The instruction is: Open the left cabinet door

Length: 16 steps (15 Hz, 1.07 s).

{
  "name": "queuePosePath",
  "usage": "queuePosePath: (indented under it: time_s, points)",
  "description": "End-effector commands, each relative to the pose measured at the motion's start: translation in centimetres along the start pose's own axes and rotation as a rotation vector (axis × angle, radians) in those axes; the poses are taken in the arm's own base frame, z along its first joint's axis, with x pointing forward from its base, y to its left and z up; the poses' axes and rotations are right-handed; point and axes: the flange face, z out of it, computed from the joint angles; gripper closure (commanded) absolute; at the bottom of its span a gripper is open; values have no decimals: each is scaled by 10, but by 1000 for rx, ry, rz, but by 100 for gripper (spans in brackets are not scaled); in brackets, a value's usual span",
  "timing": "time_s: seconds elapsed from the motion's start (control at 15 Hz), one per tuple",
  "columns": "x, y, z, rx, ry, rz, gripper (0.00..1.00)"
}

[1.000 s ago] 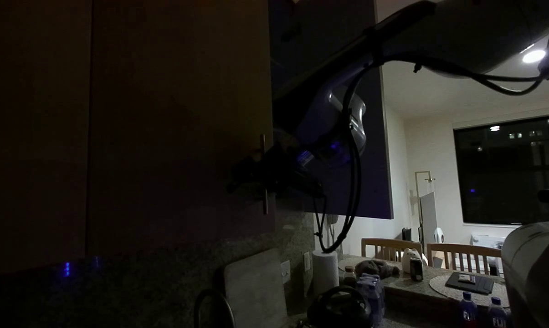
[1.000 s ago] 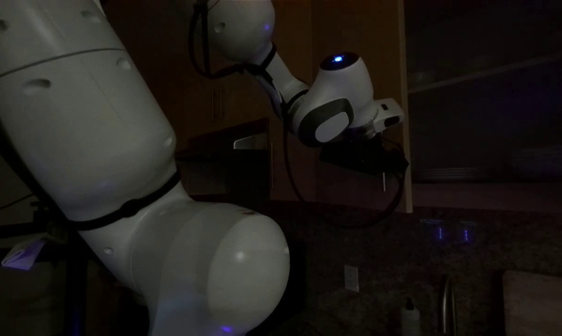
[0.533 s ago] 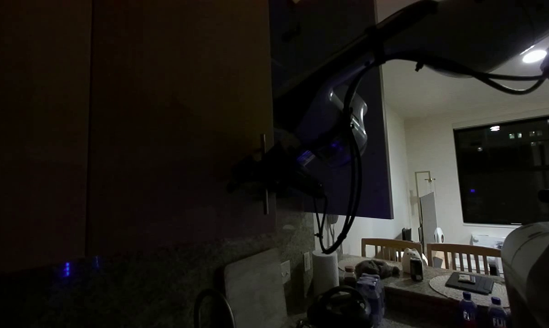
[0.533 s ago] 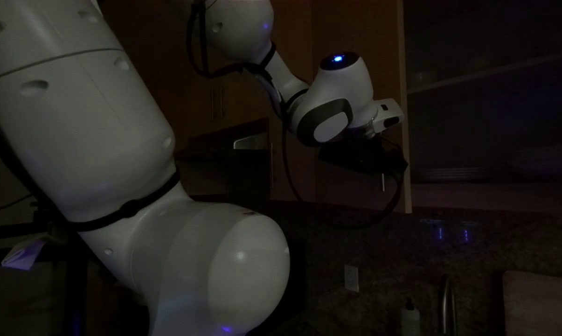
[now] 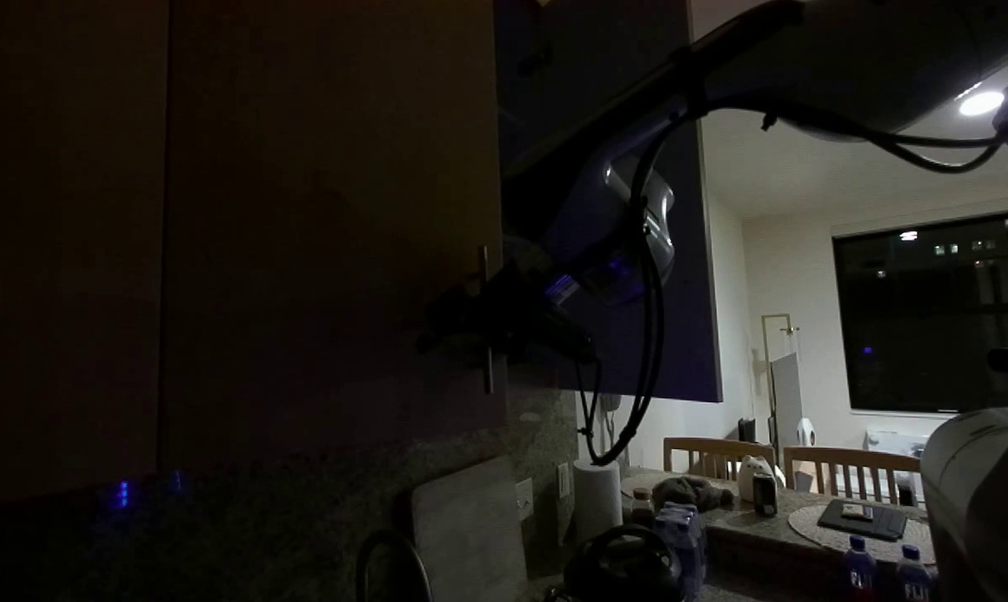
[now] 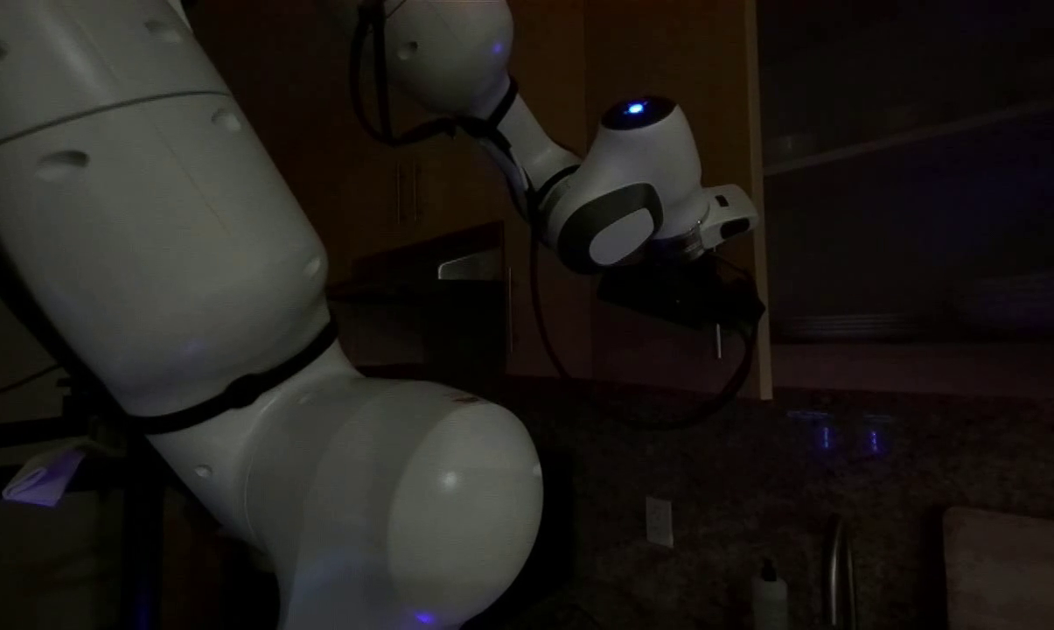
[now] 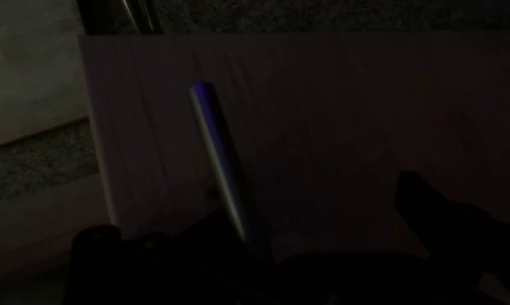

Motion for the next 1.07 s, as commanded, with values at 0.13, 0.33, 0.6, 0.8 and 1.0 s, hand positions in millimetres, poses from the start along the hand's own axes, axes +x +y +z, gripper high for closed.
queuePosePath:
  time_s: [0.13,0.33,0.6,0.8,1.0]
  points:
    - [0,0,0,1,-2,1,0]
    - [1,-1,0,-6,12,9,0]
    - [-11,-5,-2,-32,50,33,0]
    - [-21,-12,-3,-56,83,35,0]
    - [-31,-17,-5,-73,113,31,0]
